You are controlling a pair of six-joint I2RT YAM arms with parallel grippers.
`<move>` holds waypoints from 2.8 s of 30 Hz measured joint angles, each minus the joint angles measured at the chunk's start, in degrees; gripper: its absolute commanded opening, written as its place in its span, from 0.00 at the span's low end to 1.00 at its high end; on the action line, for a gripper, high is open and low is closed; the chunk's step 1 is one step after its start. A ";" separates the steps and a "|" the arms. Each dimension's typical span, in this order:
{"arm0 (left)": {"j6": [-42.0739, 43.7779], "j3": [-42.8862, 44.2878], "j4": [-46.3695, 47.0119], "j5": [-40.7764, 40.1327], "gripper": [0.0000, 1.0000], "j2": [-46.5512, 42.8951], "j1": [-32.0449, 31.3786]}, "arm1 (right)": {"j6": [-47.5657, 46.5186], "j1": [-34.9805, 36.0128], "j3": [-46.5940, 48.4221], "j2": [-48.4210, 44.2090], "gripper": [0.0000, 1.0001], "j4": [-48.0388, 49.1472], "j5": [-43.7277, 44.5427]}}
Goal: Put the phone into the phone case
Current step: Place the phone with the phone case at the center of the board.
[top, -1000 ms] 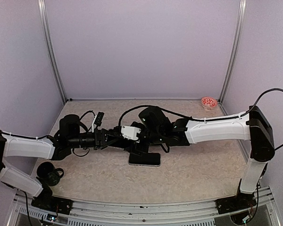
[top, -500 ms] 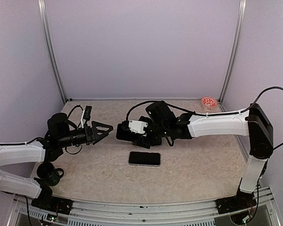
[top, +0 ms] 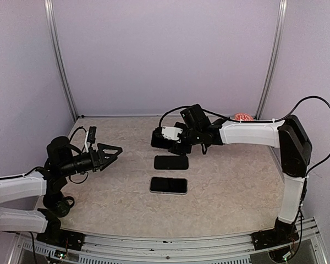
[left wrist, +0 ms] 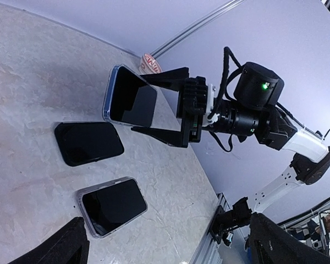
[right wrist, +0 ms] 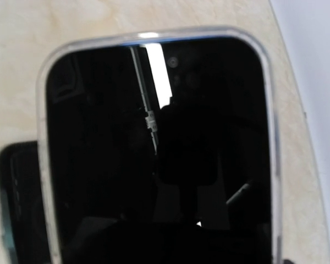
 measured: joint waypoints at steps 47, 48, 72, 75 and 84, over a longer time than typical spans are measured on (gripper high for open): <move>-1.27 -1.99 -4.74 0.39 0.99 -5.22 1.46 | -12.81 -7.56 13.90 20.92 0.81 1.88 -0.24; -1.27 -1.99 -4.74 0.39 0.99 -5.20 1.46 | -12.85 -7.56 13.90 20.92 0.82 1.88 -0.48; -1.29 -1.99 -4.76 0.37 0.99 -4.26 1.46 | -12.52 -9.18 15.17 21.94 0.97 4.31 -1.79; -1.22 -1.99 -4.79 0.37 0.99 -4.26 1.46 | -11.54 -9.18 14.95 21.84 0.99 5.42 -1.53; 2.97 0.61 -10.27 -2.75 0.99 -4.33 1.55 | -2.67 -9.25 8.26 13.62 0.99 7.89 2.01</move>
